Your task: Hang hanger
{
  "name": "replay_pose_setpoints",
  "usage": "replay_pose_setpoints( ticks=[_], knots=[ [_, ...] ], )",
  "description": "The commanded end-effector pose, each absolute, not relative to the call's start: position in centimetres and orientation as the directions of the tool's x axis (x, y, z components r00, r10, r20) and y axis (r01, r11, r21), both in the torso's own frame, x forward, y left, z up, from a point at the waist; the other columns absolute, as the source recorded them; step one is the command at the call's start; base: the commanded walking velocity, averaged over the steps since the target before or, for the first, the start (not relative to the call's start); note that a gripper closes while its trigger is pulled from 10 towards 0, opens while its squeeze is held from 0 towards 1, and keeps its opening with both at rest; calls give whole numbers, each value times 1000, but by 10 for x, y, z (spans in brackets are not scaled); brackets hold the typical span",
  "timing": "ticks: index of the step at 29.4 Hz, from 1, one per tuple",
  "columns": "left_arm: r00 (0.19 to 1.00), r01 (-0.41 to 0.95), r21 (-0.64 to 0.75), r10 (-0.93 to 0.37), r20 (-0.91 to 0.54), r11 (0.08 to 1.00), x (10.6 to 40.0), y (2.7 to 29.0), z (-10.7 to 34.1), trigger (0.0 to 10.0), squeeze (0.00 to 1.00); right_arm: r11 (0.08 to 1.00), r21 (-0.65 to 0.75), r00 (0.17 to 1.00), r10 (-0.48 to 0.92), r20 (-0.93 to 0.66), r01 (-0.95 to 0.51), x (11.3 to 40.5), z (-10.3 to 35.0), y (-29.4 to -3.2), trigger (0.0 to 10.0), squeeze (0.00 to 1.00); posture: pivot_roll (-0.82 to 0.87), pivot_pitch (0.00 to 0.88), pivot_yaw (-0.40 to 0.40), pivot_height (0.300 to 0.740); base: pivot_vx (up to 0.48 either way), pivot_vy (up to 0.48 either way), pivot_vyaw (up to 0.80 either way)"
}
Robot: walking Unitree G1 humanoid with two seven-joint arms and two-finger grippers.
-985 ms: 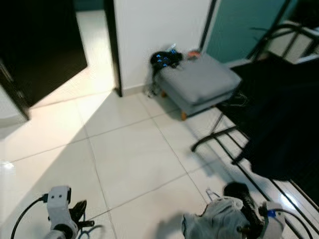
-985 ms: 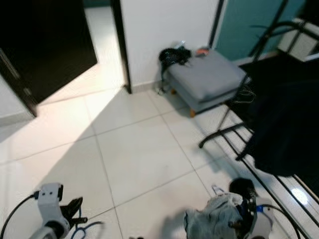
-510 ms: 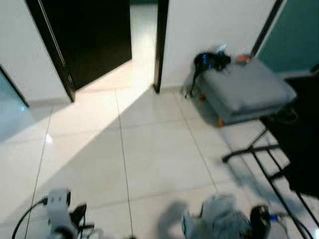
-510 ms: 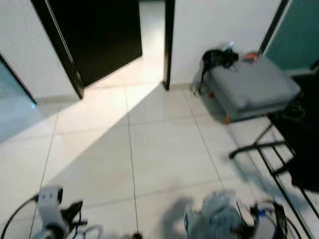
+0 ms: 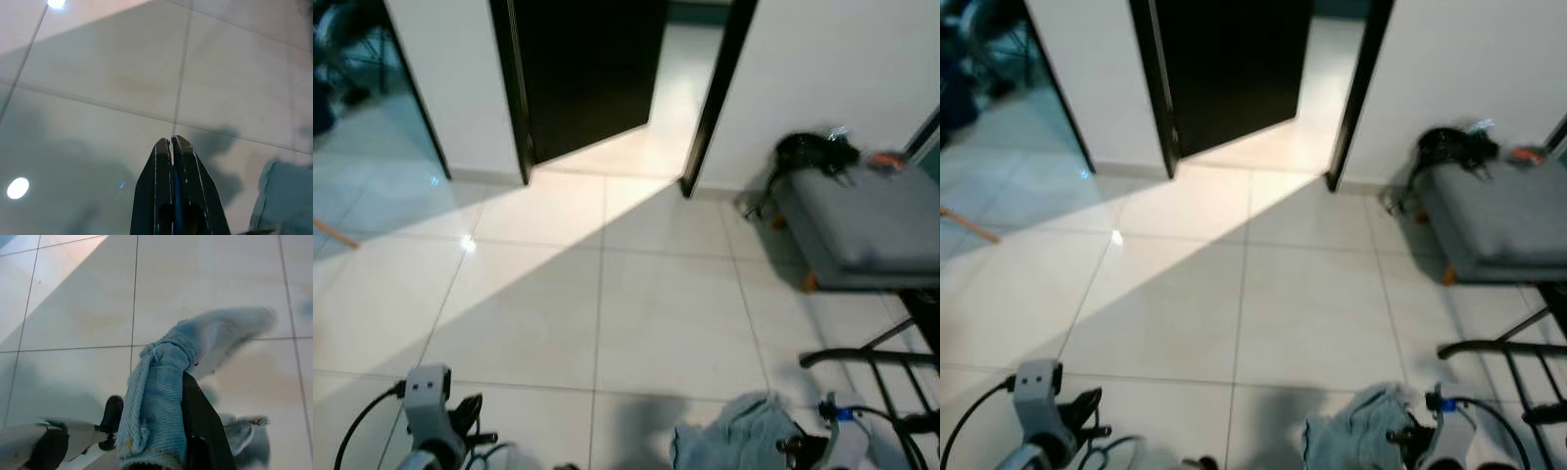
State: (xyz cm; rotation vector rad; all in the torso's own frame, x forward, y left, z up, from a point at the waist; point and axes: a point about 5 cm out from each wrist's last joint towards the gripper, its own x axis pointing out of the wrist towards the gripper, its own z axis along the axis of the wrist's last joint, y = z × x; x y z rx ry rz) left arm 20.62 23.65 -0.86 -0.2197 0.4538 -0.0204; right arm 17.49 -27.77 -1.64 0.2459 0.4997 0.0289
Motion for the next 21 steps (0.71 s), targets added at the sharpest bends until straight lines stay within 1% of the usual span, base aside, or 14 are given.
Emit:
replay_pose_setpoints(
  ticks=[1, 10, 21],
  knots=[
    [888, -25, -209, -74, -453, 978, 204, 237, -12, 10000, 0, 970, 239, 871, 83, -485, 41, 170, -19, -280, 10000, 0, 122, 195, -79, 740, 0, 0, 763],
    [890, -18, -199, -75, -449, 980, 204, 235, -10, 10000, 0, 970, 241, 870, 95, -484, 28, 170, -18, -280, 10000, 0, 118, 197, -82, 740, 0, 0, 762],
    [890, -20, -191, -70, -451, 981, 204, 236, -10, 10000, 0, 971, 239, 872, 100, -480, 20, 170, -18, -279, 10000, 0, 113, 200, -78, 740, 302, 0, 752]
  ],
)
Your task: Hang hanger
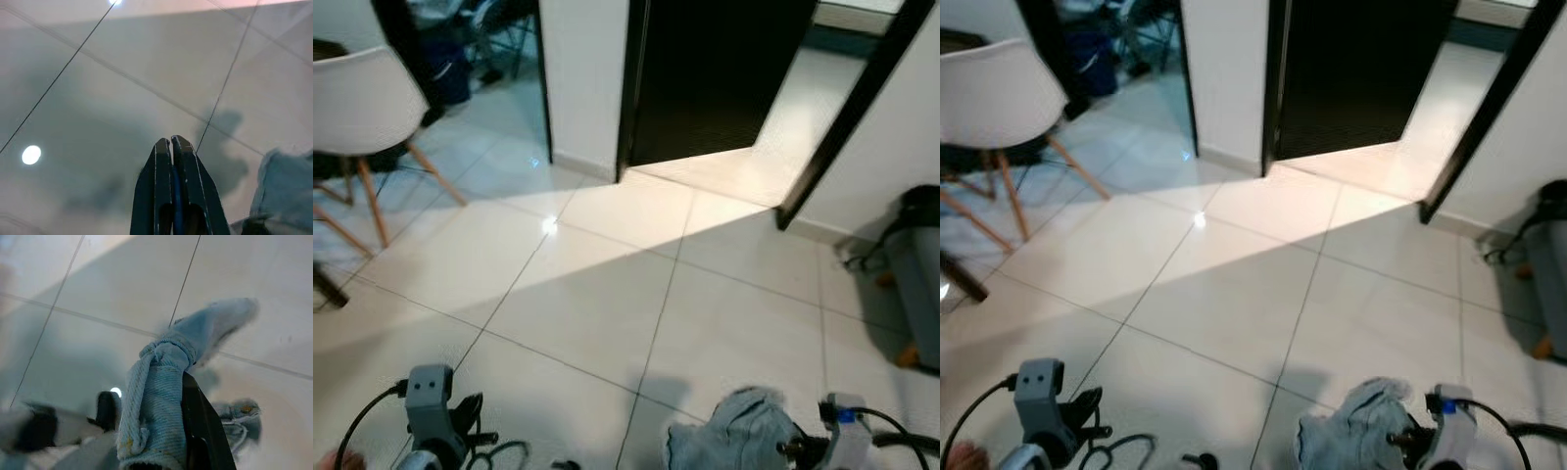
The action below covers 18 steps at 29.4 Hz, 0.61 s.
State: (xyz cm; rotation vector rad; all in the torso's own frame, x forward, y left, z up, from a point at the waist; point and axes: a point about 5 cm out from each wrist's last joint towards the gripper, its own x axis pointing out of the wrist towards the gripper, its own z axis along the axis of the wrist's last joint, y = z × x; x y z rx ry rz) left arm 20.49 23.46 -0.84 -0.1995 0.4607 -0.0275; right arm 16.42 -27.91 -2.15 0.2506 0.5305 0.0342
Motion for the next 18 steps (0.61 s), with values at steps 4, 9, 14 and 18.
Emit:
replay_pose_setpoints(
  ticks=[4, 9, 14, 18],
  knots=[
    [889, -16, -189, -72, -452, 982, 204, 235, -10, 10000, 0, 970, 243, 874, 92, -478, 31, 170, -17, -279, 10000, 0, 112, 201, -78, 740, 337, 0, 534],
    [889, -17, -187, -71, -453, 982, 205, 235, -10, 10000, 0, 969, 245, 871, 84, -484, 43, 170, -18, -281, 10000, 0, 111, 200, -81, 740, 342, 0, 0],
    [890, -17, -185, -70, -451, 983, 205, 234, -9, 10000, 0, 973, 232, 870, 109, -480, 7, 171, -17, -279, 10000, 0, 110, 200, -82, 740, 346, 0, 379],
    [890, -16, -185, -70, -451, 983, 205, 234, -9, 10000, 0, 973, 229, 870, 113, -481, 1, 171, -17, -279, 10000, 0, 110, 200, -82, 740, 352, 0, 738]
  ],
)
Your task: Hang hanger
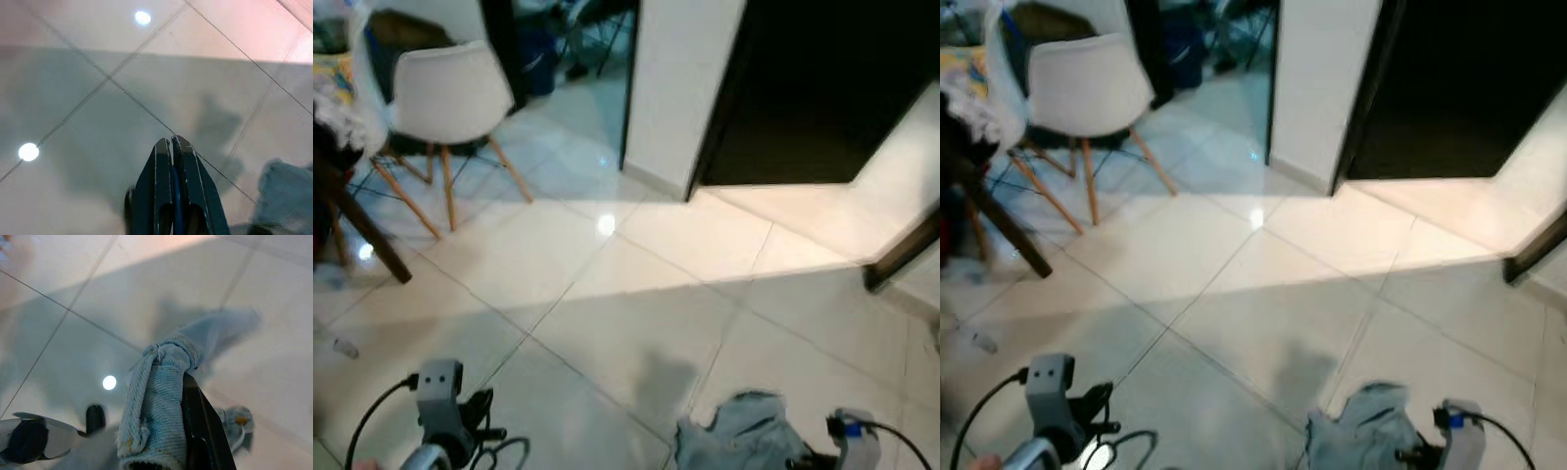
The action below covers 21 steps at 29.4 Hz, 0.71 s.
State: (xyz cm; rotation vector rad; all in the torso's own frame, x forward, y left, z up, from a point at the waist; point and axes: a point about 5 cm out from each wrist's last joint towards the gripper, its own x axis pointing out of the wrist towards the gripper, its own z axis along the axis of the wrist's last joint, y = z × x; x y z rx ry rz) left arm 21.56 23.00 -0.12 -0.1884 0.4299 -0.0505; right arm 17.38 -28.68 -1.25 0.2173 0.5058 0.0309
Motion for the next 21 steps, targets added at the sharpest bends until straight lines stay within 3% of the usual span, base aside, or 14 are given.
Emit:
replay_pose_setpoints(
  ticks=[1, 13, 15, 18, 19, 21],
  knots=[
    [890, -16, -185, -70, -451, 983, 205, 234, -9, 10000, 0, 973, 229, 870, 113, -481, 1, 171, -17, -279, 10000, 0, 111, 200, -83, 740, 345, 0, 744],
    [897, -6, -159, -65, -438, 987, 209, 235, -7, 10000, 0, 974, 220, 880, 146, -452, -48, 180, -12, -274, 10000, 0, 120, 189, -89, 740, 347, 0, 738],
    [917, 14, -130, -64, -394, 991, 220, 236, 4, 10000, 0, 974, 187, 909, 191, -371, -128, 207, 8, -266, 10000, 0, 121, 185, -91, 740, 362, 0, 741],
    [929, 29, -118, -71, -364, 993, 227, 236, 13, 10000, 0, 971, 167, 923, 218, -317, -172, 223, 24, -261, 10000, 0, 123, 184, -92, 740, 364, 0, 738],
    [956, 77, -85, -98, -277, 993, 246, 231, 37, 10000, 0, 957, 109, 942, 285, -179, -269, 258, 66, -250, 10000, 0, 138, 168, -96, 740, 356, 0, 738],
    [970, 104, -63, -115, -213, 993, 257, 227, 55, 10000, 0, 942, 58, 939, 334, -88, -330, 278, 96, -240, 10000, 0, 147, 163, -90, 740, 356, 0, 738]
  ],
)
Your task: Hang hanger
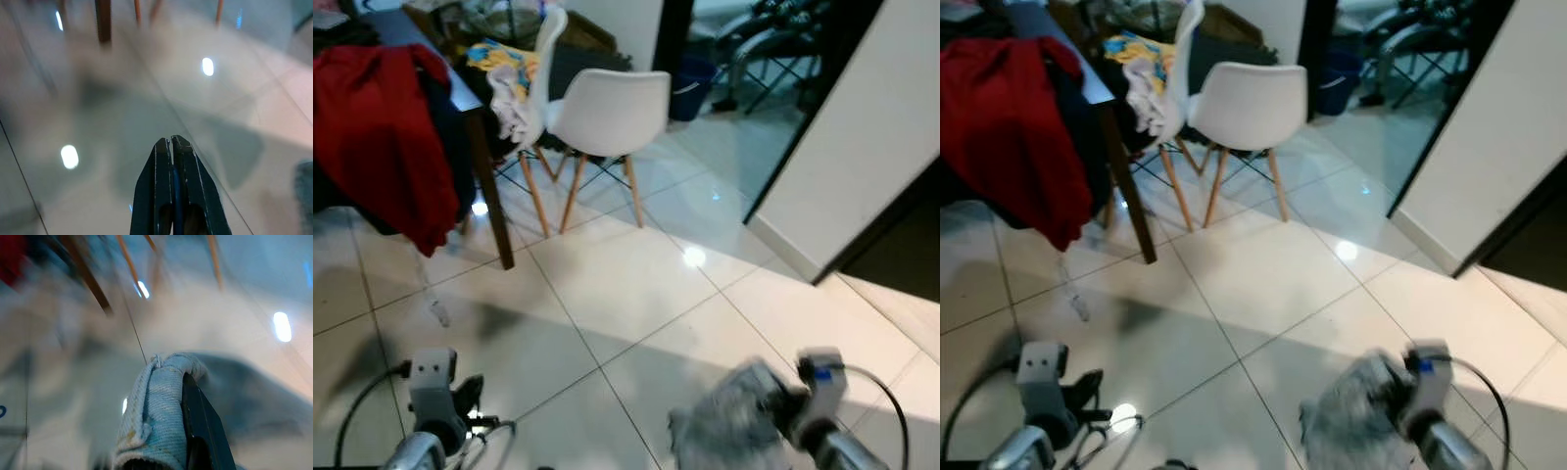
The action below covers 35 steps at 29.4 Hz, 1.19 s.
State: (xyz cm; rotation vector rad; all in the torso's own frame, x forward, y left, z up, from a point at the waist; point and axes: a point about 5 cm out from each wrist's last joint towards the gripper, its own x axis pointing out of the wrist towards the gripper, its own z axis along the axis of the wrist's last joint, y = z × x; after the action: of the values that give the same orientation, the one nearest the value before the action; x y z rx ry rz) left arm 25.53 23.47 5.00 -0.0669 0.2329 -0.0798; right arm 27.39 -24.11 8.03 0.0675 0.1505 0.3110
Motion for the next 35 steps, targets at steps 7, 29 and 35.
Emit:
replay_pose_setpoints(
  ticks=[7, 29, 35],
  knots=[
    [986, 163, -33, -164, -32, 986, 283, 210, 106, 10000, 0, 900, -22, 892, 433, 131, -434, 309, 167, -213, 10000, 0, 155, 148, -87, 740, 358, 0, 738],
    [882, 331, 65, -334, 332, 941, 312, 155, 239, 10000, 0, 857, -13, 824, 499, 269, -515, 327, 226, -144, 10000, 0, 174, 122, -75, 740, 361, 0, -127],
    [885, 332, 64, -334, 324, 941, 312, 154, 241, 10000, 0, 860, -6, 827, 492, 272, -510, 327, 228, -142, 10000, 0, 174, 124, -76, 740, 360, 0, -133]
  ],
)
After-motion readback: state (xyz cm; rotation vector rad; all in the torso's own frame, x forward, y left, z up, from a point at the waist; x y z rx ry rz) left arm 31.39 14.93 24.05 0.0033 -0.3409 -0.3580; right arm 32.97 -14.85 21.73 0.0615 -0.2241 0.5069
